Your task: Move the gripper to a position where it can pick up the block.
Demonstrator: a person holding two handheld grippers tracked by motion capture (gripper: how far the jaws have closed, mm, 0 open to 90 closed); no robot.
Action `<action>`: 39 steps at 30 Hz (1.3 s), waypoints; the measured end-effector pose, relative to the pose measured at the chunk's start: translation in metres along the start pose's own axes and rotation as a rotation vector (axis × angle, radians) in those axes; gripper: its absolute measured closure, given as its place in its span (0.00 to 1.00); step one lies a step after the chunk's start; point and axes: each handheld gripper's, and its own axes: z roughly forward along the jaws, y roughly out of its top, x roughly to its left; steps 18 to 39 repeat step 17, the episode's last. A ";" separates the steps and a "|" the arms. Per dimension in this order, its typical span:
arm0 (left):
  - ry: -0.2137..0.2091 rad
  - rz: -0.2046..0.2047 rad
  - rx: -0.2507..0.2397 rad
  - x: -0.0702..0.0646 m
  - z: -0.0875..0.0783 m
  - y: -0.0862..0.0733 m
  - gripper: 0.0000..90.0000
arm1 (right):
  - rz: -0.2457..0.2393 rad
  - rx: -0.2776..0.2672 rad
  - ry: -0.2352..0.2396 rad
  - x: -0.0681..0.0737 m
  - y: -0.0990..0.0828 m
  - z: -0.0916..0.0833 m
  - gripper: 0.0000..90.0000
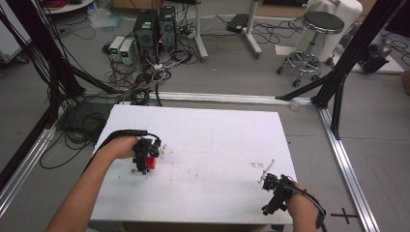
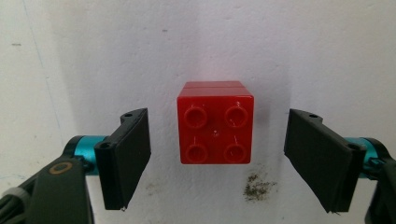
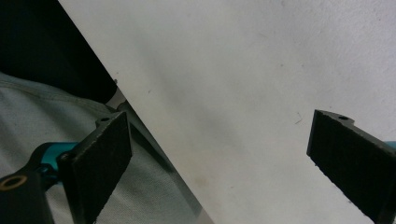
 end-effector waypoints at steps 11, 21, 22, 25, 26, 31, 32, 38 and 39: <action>-0.003 0.016 0.008 0.001 0.006 0.002 0.26 | -0.005 0.000 0.003 0.000 0.000 0.000 0.07; 0.007 0.013 0.005 0.001 0.007 0.001 0.26 | -0.003 -0.002 0.002 0.001 0.001 -0.001 0.07; 0.007 0.013 0.005 0.001 0.007 0.001 0.26 | -0.003 -0.002 0.002 0.001 0.001 -0.001 0.07; 0.007 0.013 0.005 0.001 0.007 0.001 0.26 | -0.003 -0.002 0.002 0.001 0.001 -0.001 0.07; 0.007 0.013 0.005 0.001 0.007 0.001 0.26 | -0.003 -0.002 0.002 0.001 0.001 -0.001 0.07; 0.007 0.013 0.005 0.001 0.007 0.001 0.26 | -0.003 -0.002 0.002 0.001 0.001 -0.001 0.07; 0.007 0.013 0.005 0.001 0.007 0.001 0.26 | -0.003 -0.002 0.002 0.001 0.001 -0.001 0.07; 0.007 0.013 0.005 0.001 0.007 0.001 0.26 | -0.003 -0.002 0.002 0.001 0.001 -0.001 0.07; 0.007 0.013 0.005 0.001 0.007 0.001 0.26 | -0.003 -0.002 0.002 0.001 0.001 -0.001 0.07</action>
